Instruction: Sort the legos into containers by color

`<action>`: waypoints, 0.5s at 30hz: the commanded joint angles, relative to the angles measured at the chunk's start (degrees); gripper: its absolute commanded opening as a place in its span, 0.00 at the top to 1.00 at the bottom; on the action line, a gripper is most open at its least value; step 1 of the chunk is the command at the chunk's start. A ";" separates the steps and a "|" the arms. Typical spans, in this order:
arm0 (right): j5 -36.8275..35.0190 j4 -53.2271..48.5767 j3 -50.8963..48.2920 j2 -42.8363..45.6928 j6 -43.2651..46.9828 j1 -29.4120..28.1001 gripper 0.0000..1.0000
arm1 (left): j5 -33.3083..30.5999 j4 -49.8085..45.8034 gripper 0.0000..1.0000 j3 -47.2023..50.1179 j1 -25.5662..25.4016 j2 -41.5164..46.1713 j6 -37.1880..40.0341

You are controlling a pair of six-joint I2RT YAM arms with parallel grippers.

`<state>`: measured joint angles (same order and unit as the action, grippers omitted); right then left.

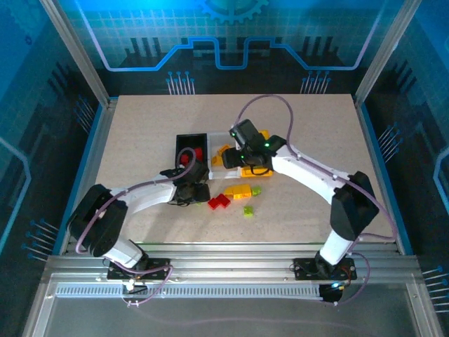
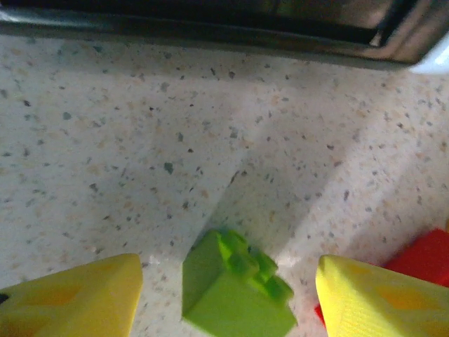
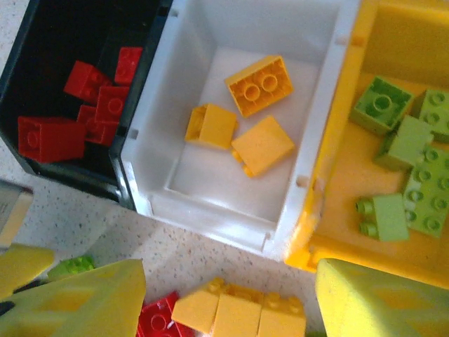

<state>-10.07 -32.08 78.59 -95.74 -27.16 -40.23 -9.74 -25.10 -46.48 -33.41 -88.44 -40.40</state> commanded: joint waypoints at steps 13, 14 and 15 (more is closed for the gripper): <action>-0.83 2.63 -8.83 7.68 -3.62 1.46 0.36 | 1.05 -0.62 0.74 3.11 -0.14 2.74 -2.34; -0.93 2.63 -9.25 8.27 -3.94 1.71 0.37 | 0.82 -1.18 0.75 3.02 -0.29 3.34 -2.34; -1.01 2.67 -9.92 9.08 -4.28 1.97 0.37 | 0.35 -2.08 0.76 2.63 -0.63 4.16 -2.23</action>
<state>-10.07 -30.33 69.82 -89.73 -29.61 -39.27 -9.15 -24.34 -44.18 -33.58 -87.07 -42.09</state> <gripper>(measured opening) 0.634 0.343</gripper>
